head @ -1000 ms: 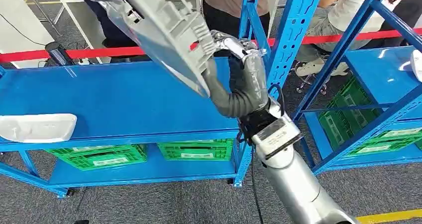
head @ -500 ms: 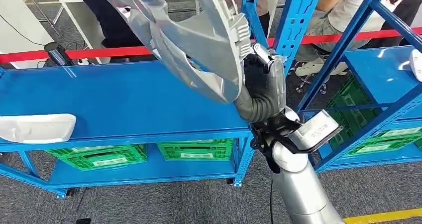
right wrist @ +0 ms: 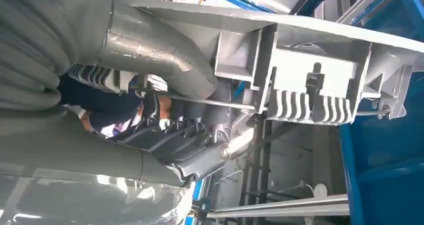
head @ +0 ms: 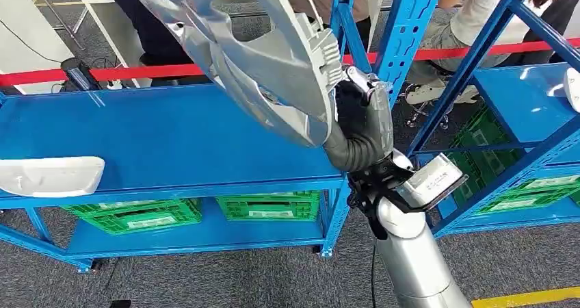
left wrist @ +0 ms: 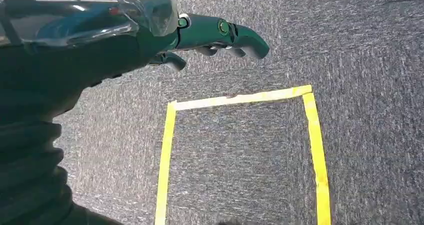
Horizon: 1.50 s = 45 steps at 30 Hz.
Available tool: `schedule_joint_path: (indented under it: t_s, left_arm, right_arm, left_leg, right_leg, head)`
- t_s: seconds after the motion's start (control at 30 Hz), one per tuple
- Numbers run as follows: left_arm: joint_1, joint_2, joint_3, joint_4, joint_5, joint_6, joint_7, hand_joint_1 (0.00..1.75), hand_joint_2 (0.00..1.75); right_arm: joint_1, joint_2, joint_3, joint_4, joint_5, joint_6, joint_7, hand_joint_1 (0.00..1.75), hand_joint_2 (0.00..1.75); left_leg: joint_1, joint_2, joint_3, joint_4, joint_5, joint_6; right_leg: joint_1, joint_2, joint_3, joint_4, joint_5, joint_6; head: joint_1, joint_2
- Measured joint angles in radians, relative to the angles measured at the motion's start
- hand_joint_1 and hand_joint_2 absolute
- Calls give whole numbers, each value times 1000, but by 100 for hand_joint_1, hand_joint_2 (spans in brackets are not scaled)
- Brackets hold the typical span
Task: Take the parts from the cabinet and place them on the table.
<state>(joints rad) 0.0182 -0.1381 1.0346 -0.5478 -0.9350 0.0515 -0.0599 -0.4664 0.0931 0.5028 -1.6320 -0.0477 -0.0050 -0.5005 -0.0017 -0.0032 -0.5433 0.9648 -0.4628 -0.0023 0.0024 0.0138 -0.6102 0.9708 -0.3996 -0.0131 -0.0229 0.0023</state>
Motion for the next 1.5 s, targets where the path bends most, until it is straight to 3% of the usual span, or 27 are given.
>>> schedule_joint_path:
  t_s: [0.23, 0.33, 0.37, 0.4, 0.43, 0.5, 0.53, 0.57, 0.6, 0.67, 0.7, 0.77, 0.83, 0.87, 0.9, 0.93, 1.0, 1.03, 1.07, 1.1, 1.2, 1.23, 1.33, 1.37, 1.4, 1.47, 1.5]
  left_arm:
    - [0, -3, 6, -1, -5, 0, -2, 0, 175]
    - [-1, -3, 9, -5, -11, 0, -3, 0, 175]
    - [-5, -6, 9, -6, -14, 0, -5, 0, 175]
    - [-9, -9, 9, -6, -16, 0, -5, 0, 175]
    - [-13, -11, 9, -6, -18, -1, -5, 0, 175]
    - [-18, -14, 8, -6, -27, -8, -7, 0, 175]
    - [-18, -14, 6, -6, -36, -11, -8, 0, 175]
    - [-20, -16, 2, -6, -46, -15, -8, 0, 175]
    - [-24, -17, -3, -6, -54, -19, -8, 0, 175]
    - [-37, -19, -15, -6, -63, -19, -5, 0, 175]
    - [-44, -16, -24, -6, -68, -19, -2, 0, 175]
    - [-55, -10, -34, -3, -74, -18, 0, 0, 175]
    - [-60, -8, -48, 0, -77, -16, 2, 0, 175]
    - [-63, -6, -52, 3, -79, -14, 4, 0, 175]
    - [-65, -3, -55, 5, -80, -13, 4, 0, 175]
    - [-68, -2, -60, 6, -80, -12, 4, 0, 175]
    - [-72, 2, -65, 8, -80, -11, 5, 0, 175]
    - [-72, 3, -68, 10, -80, -11, 5, 0, 175]
    - [-72, 4, -72, 13, -80, -11, 5, 0, 175]
    - [-73, 5, -72, 14, -80, -11, 5, 0, 175]
    - [-80, 8, -76, 15, -81, -11, 5, 0, 175]
    - [-84, 16, -76, 15, -81, -11, 5, 0, 175]
    - [-87, 19, -78, 19, -82, -10, 5, 0, 175]
    - [-86, 21, -78, 19, -82, -10, 5, 0, 175]
    - [-87, 19, -78, 20, -81, -10, 5, 0, 175]
    - [-92, 17, -80, 21, -82, -10, 5, 0, 175]
    - [-91, 16, -80, 22, -81, -9, 5, 0, 175]
  right_arm:
    - [1, 0, -1, 0, 2, 6, 0, 175, 175]
    - [2, 1, -1, 0, 2, 8, 0, 175, 175]
    - [3, 1, -4, -3, 3, 8, 1, 175, 175]
    - [4, -1, -6, -3, 2, 8, 1, 175, 175]
    - [0, -3, -10, -3, 2, 8, 1, 175, 175]
    - [5, -8, -18, -3, 2, 7, 1, 175, 175]
    - [8, -13, -21, -3, 4, 3, 1, 175, 175]
    - [11, -18, -26, -3, 10, -1, 2, 175, 175]
    - [14, -23, -31, -3, 11, -5, 3, 175, 175]
    - [18, -30, -47, -6, 19, -10, 6, 175, 175]
    - [18, -34, -52, -7, 24, -13, 7, 175, 175]
    - [28, -41, -61, -15, 30, -20, 8, 175, 175]
    - [37, -45, -68, -17, 34, -25, 10, 175, 175]
    - [38, -49, -69, -19, 37, -27, 12, 175, 175]
    - [40, -49, -71, -21, 38, -27, 13, 175, 175]
    - [42, -50, -73, -24, 39, -29, 13, 175, 175]
    - [44, -51, -74, -25, 40, -31, 13, 175, 175]
    - [47, -52, -74, -26, 41, -31, 13, 175, 175]
    - [51, -53, -74, -26, 41, -31, 13, 175, 175]
    - [54, -54, -74, -26, 41, -31, 13, 175, 175]
    - [56, -55, -74, -34, 43, -32, 14, 175, 175]
    - [58, -55, -75, -38, 43, -32, 14, 175, 175]
    - [57, -56, -76, -39, 43, -35, 14, 175, 175]
    - [57, -56, -77, -43, 43, -35, 14, 175, 175]
    - [58, -58, -79, -44, 43, -35, 14, 175, 175]
    - [55, -61, -81, -46, 43, -35, 14, 175, 175]
    - [57, -63, -81, -47, 43, -35, 14, 175, 175]
  left_leg:
    - [-1, 0, -1, 4, -2, 1]
    - [-5, -1, -1, 4, 5, 24]
    - [9, 2, 13, -25, 23, 30]
    - [7, 3, 18, -36, 30, 29]
    - [9, 5, 16, -38, 35, 33]
    - [9, 6, 11, -38, 36, 33]
    - [10, 7, 9, -37, 37, 31]
    - [12, 7, 7, -34, 38, 28]
    - [15, 7, 4, -30, 38, 26]
    - [25, 2, -9, -4, 29, 8]
    - [26, 3, -20, 15, 22, -3]
    - [22, -1, -39, 35, 19, -16]
    - [27, 1, -41, 33, 26, -28]
    - [32, 1, -45, 35, 23, -32]
    - [32, 2, -51, 47, 5, -35]
    - [33, 3, -69, 98, -42, -38]
    - [32, 3, -129, 260, -133, -42]
    - [32, 3, -154, 327, -161, -41]
    - [32, 2, -158, 354, -167, -40]
    - [32, 2, -143, 337, -156, -36]
    - [18, 1, 32, 66, -62, -1]
    - [13, 3, 42, 45, -80, 4]
    - [-3, 2, 32, 42, -54, 15]
    - [-5, 3, 29, 32, -39, 23]
    - [9, 9, 33, 11, -14, 23]
    - [6, 10, 6, 2, 13, 36]
    - [5, 11, -8, 2, 22, 35]
  right_leg:
    - [-4, 0, 1, -3, 1, 2]
    - [-7, 1, 3, -8, 12, 17]
    - [0, 0, -2, -5, 6, 17]
    - [-1, -2, -11, 14, -8, 16]
    - [-4, -3, -37, 74, -43, 9]
    - [-12, -3, -112, 247, -111, 5]
    - [-18, -3, -138, 309, -131, 11]
    - [-25, -4, -138, 316, -128, 22]
    - [-31, -5, -111, 276, -111, 37]
    - [-45, -13, -3, 87, -51, 71]
    - [-49, -18, 22, 27, -57, 74]
    - [-39, -3, 15, 48, -52, 51]
    - [-34, 0, 7, 52, -46, 40]
    - [-41, -1, 3, 49, -39, 29]
    - [-41, -1, 2, 49, -36, 25]
    - [-40, -1, -2, 49, -32, 18]
    - [-33, -2, -14, 49, -24, 7]
    - [-30, -2, -21, 49, -19, 4]
    - [-26, -1, -28, 49, -14, 3]
    - [-23, -1, -33, 49, -9, 3]
    - [-14, 2, -47, 49, 10, 5]
    - [-16, 0, -49, 47, 17, 11]
    - [-23, -4, -51, 40, 37, 33]
    - [-21, -3, -50, 31, 48, 40]
    - [-22, -5, -60, 42, 38, 38]
    - [-18, -5, -105, 135, -58, 18]
    - [-19, -5, -125, 209, -104, 12]
  head:
    - [0, 0]
    - [0, 0]
    - [-2, 0]
    - [2, 0]
    - [3, 0]
    - [2, 0]
    - [3, 0]
    - [2, 0]
    - [3, 0]
    - [3, 0]
    - [3, 0]
    - [1, 0]
    - [0, 0]
    - [1, 0]
    - [0, 0]
    - [-1, 0]
    - [-2, 0]
    - [-2, 0]
    - [-2, 0]
    - [-2, 0]
    - [-2, 0]
    - [1, 0]
    - [-2, 0]
    - [-3, 0]
    - [-2, 0]
    - [3, 0]
    - [5, 0]
